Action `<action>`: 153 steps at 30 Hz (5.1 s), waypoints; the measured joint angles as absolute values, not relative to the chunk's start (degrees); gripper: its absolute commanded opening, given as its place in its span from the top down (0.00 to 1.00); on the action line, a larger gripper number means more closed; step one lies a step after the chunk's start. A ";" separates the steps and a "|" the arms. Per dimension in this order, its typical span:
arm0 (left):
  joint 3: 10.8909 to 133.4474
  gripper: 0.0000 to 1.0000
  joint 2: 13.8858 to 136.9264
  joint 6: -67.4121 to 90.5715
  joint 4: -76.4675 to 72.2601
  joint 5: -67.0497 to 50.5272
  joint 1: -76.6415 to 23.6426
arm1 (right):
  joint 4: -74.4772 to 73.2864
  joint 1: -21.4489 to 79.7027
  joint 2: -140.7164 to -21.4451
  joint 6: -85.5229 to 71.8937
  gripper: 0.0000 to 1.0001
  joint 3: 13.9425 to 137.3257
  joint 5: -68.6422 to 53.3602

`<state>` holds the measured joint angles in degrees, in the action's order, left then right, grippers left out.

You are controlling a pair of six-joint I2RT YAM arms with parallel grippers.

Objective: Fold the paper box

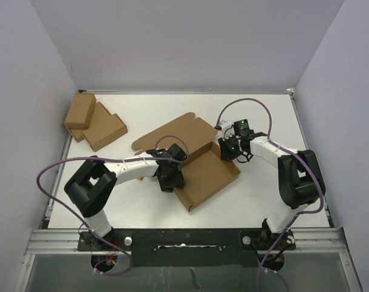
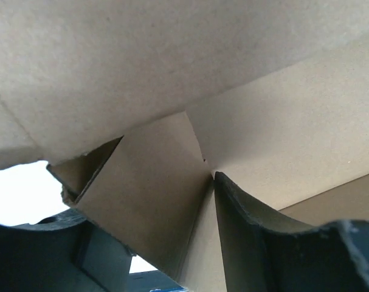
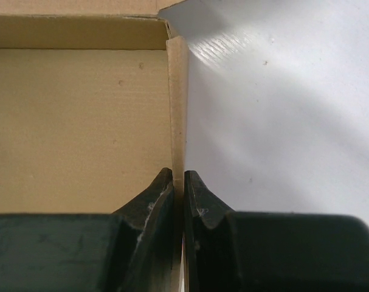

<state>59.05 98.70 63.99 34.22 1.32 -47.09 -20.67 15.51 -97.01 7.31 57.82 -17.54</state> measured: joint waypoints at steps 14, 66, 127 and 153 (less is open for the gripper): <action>59.77 1.00 98.63 64.86 38.57 3.25 -45.95 | -21.50 15.46 -96.97 6.31 0.83 57.82 -18.06; 56.34 0.30 75.44 22.06 34.41 6.48 -34.17 | -29.04 7.29 -87.37 16.53 0.02 59.70 -30.81; 53.58 1.00 71.46 11.05 19.18 -18.09 -34.20 | -29.54 -5.15 -78.54 22.87 0.02 57.08 -57.76; 78.74 0.52 110.08 8.67 24.73 0.40 -48.64 | -28.75 -6.72 -78.54 21.89 0.02 56.23 -58.11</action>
